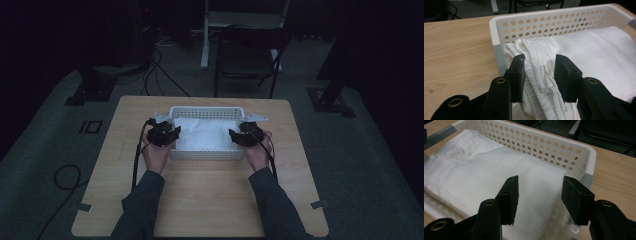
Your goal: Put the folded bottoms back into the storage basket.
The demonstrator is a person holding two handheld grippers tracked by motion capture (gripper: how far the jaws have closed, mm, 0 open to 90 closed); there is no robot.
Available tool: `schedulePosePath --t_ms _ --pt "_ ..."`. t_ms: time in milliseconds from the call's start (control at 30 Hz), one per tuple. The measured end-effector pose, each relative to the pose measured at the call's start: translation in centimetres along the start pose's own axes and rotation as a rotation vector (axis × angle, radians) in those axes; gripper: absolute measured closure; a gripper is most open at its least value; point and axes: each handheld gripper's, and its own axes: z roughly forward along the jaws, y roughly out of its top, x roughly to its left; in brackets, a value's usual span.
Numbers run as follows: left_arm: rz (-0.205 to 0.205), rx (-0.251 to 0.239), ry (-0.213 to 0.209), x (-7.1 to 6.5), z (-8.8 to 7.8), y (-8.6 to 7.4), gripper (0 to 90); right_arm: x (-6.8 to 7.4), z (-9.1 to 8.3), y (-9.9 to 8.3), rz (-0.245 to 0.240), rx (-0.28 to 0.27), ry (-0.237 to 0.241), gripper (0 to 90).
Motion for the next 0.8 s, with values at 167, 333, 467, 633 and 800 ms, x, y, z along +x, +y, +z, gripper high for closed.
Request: schedulePosePath --t_ms 167,333,467,633,800 --pt "-0.021 -0.021 -0.008 0.7 -1.4 -0.9 56.4 -0.5 -1.1 -0.9 0.009 -0.024 -0.018 47.4" --pt "-0.041 -0.024 -0.015 1.4 -2.4 -2.0 54.6 -1.5 -1.9 -2.0 0.049 -0.036 -0.02 47.4" --pt "-0.054 -0.037 -0.019 1.6 -3.2 -3.1 53.7 -2.0 -2.4 -2.9 0.063 -0.035 -0.024 47.4" --pt "-0.044 -0.055 0.001 1.8 -4.0 -4.2 53.0 -2.6 -3.0 -4.0 0.081 -0.034 -0.027 46.9" --pt "-0.054 -0.063 0.039 2.7 -4.3 -5.6 51.2 -3.4 -3.5 -4.8 0.111 -0.039 -0.032 46.5"
